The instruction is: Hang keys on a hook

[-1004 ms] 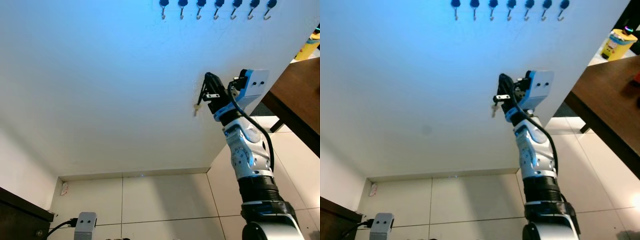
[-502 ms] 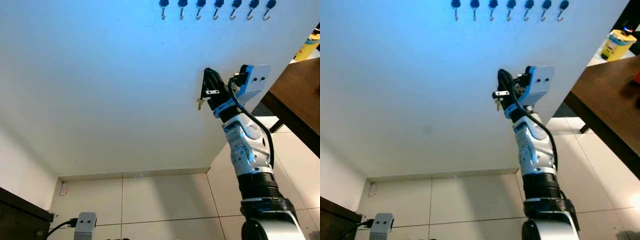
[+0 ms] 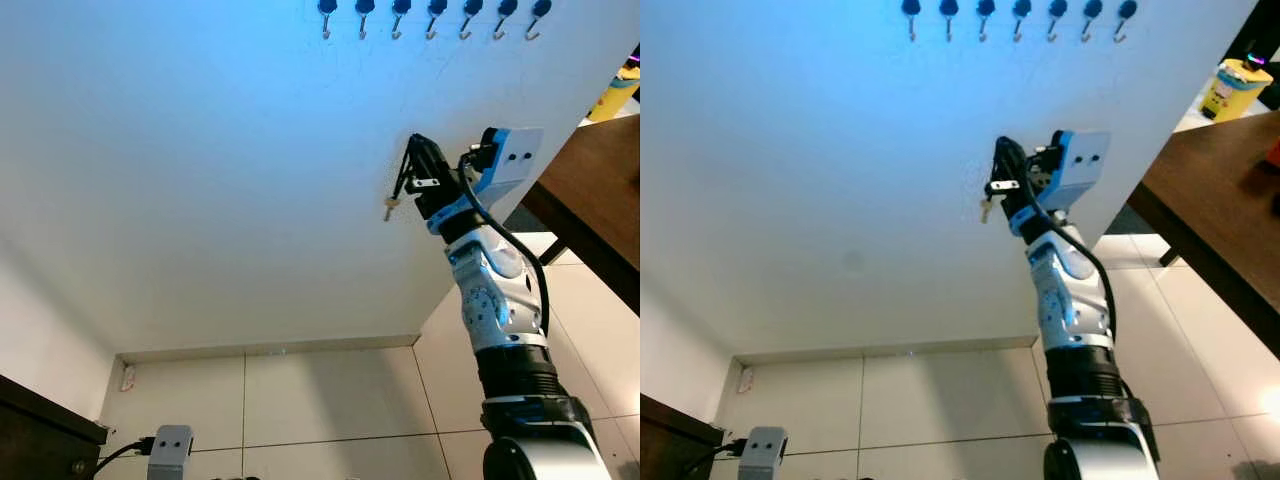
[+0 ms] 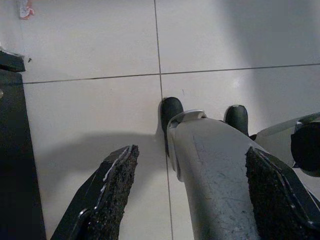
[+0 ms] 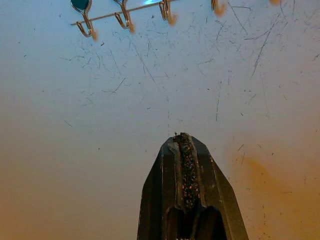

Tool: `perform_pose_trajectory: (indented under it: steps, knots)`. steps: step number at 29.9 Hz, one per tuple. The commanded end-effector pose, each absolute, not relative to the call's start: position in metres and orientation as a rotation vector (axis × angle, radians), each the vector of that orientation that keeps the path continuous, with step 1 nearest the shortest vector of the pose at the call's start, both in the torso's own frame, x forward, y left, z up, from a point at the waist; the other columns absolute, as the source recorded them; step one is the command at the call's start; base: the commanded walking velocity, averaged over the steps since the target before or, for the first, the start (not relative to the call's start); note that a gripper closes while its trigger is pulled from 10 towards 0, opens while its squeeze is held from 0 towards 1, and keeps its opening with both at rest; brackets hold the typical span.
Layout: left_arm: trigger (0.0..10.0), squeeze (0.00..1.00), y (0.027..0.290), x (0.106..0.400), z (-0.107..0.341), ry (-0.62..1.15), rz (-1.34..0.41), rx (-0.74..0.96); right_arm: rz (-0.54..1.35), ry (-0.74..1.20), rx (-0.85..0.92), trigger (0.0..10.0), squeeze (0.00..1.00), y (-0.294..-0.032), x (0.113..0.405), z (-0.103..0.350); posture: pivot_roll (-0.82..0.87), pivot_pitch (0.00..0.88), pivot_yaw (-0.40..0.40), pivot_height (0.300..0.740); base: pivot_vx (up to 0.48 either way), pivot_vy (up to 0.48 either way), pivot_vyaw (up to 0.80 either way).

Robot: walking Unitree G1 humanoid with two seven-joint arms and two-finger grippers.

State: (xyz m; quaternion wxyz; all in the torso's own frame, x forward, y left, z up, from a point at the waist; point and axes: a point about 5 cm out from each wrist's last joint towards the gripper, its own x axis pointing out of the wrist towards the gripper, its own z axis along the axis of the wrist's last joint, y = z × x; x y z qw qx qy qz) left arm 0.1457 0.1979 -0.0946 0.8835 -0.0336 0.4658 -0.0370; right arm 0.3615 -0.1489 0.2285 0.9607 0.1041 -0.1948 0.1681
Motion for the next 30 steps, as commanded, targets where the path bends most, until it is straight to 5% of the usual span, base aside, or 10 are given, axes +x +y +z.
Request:
perform_pose_trajectory:
  steps: [1,30]
  knots:
    - [10.0,0.00,0.1986,0.1275,-0.1015,1.041,-0.081,-0.068,0.342,-0.406,0.206,10.0,0.00,-0.1487,0.3618,0.2322,-0.03,0.046,0.022,0.740,0.000,0.000,0.00]
    - [10.0,0.00,0.2023,0.1268,-0.1013,1.049,-0.082,-0.055,0.339,-0.394,0.221,10.0,0.00,-0.1443,0.3588,0.2261,-0.05,0.060,0.041,0.740,0.000,0.000,0.00]
